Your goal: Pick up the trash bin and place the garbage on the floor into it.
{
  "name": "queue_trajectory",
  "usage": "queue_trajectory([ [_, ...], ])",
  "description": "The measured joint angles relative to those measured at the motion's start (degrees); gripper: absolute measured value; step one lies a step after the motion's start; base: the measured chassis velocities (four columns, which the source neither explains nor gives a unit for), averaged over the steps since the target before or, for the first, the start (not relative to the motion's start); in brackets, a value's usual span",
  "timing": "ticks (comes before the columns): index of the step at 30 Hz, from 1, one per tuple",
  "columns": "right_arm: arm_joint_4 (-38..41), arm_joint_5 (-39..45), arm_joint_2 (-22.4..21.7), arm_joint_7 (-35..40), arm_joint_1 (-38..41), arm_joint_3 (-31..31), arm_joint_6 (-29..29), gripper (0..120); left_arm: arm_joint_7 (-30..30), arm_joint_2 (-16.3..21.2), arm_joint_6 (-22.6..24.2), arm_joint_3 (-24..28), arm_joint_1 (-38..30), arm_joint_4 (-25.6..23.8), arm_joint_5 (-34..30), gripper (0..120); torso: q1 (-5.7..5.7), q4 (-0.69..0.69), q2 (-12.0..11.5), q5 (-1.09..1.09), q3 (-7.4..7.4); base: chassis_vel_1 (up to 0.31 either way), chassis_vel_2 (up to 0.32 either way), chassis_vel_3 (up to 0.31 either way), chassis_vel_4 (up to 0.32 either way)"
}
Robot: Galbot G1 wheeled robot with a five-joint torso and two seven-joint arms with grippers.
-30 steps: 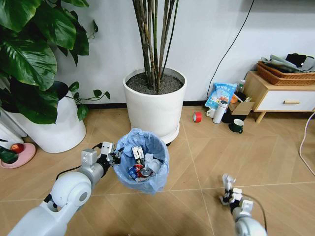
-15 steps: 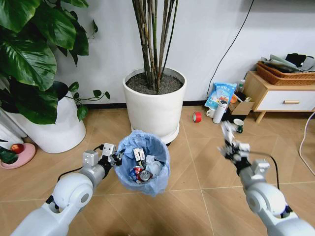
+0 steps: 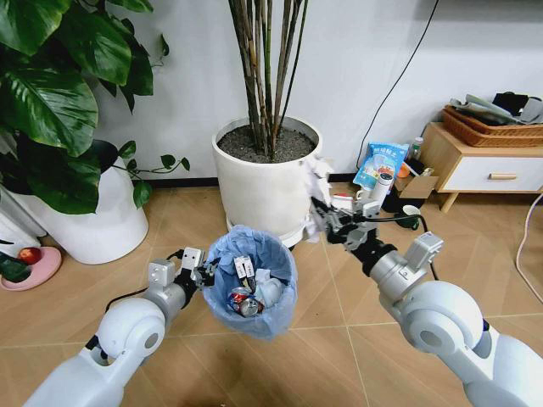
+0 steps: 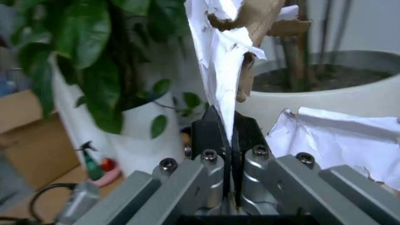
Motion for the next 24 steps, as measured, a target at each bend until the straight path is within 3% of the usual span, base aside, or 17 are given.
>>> queue_trajectory([
  [10,-1.7,0.1,0.4,-5.6,7.2,-12.1,2.5,0,0.3,0.7,0.0,-0.4,-0.1,-0.1,-0.2,0,0.00,0.01,0.0,0.00,0.00,0.000,0.000,0.000,0.000],
  [16,-2.6,-0.9,0.2,-5.6,7.7,-16.0,2.1,0,0.5,0.1,0.0,-0.5,-0.4,0.4,-0.2,0,0.00,0.00,0.0,0.00,0.00,0.000,0.000,0.000,0.000],
  [24,-3.2,-3.2,-0.7,-4.5,6.6,-17.1,1.4,32,0.5,0.2,0.0,-0.9,-0.8,0.6,-0.3,0,0.00,0.00,0.0,0.01,0.00,0.000,0.000,0.000,0.000],
])
